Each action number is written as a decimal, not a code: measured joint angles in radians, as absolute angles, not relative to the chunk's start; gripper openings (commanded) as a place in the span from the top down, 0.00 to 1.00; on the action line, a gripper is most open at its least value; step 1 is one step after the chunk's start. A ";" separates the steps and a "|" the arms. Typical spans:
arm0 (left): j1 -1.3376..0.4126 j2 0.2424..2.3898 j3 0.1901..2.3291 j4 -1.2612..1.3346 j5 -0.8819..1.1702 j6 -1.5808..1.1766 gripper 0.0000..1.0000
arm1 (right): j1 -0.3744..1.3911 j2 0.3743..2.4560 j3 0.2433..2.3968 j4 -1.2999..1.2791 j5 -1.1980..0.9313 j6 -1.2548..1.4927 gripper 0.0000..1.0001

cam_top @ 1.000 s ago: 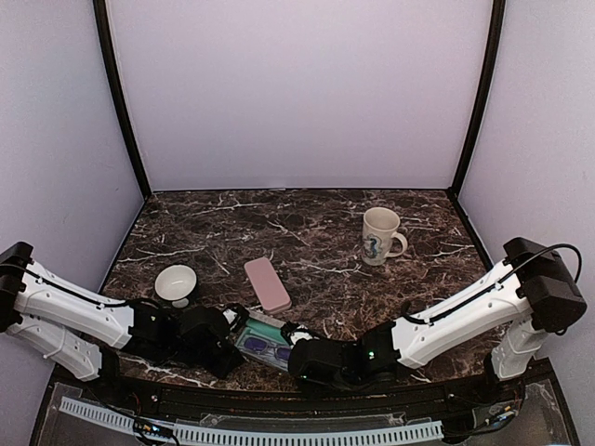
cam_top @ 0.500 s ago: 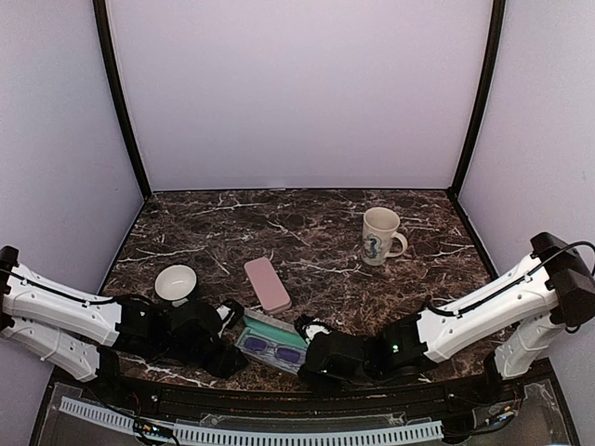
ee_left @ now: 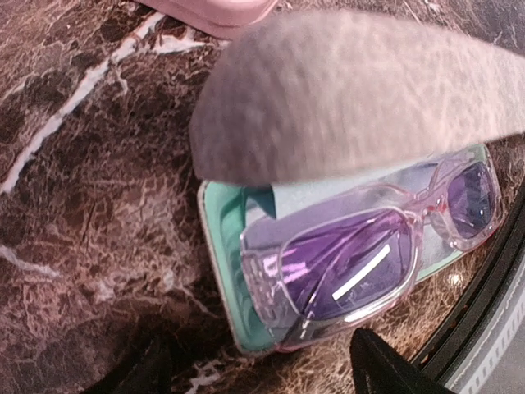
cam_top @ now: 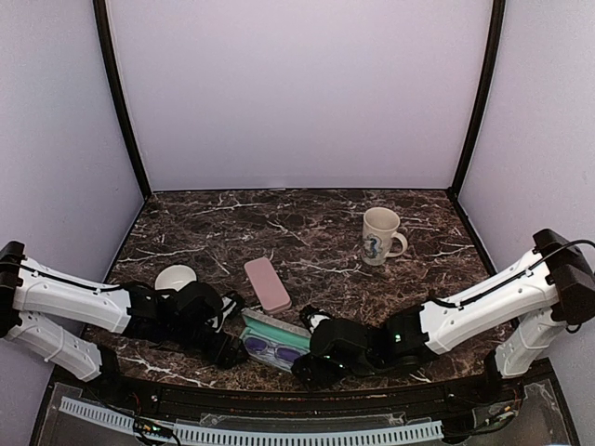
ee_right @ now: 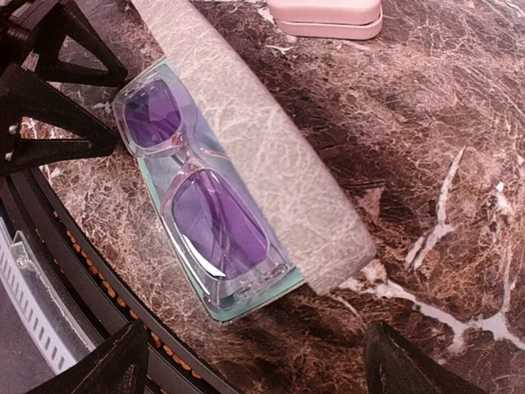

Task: Organize the sunglasses
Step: Adjust the sunglasses and the sunglasses case.

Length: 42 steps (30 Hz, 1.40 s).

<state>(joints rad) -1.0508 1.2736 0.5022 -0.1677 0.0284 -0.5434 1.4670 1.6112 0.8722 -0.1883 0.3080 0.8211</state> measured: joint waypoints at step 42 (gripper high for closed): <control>-0.997 1.351 0.521 -0.053 0.176 -0.503 0.38 | 1.406 1.703 0.865 -0.094 0.231 0.803 0.38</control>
<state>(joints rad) -0.9966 1.3514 0.5213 -0.0528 0.1764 -0.5034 1.4063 1.7031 0.8650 -0.0937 0.2314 0.8032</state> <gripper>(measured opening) 0.622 0.633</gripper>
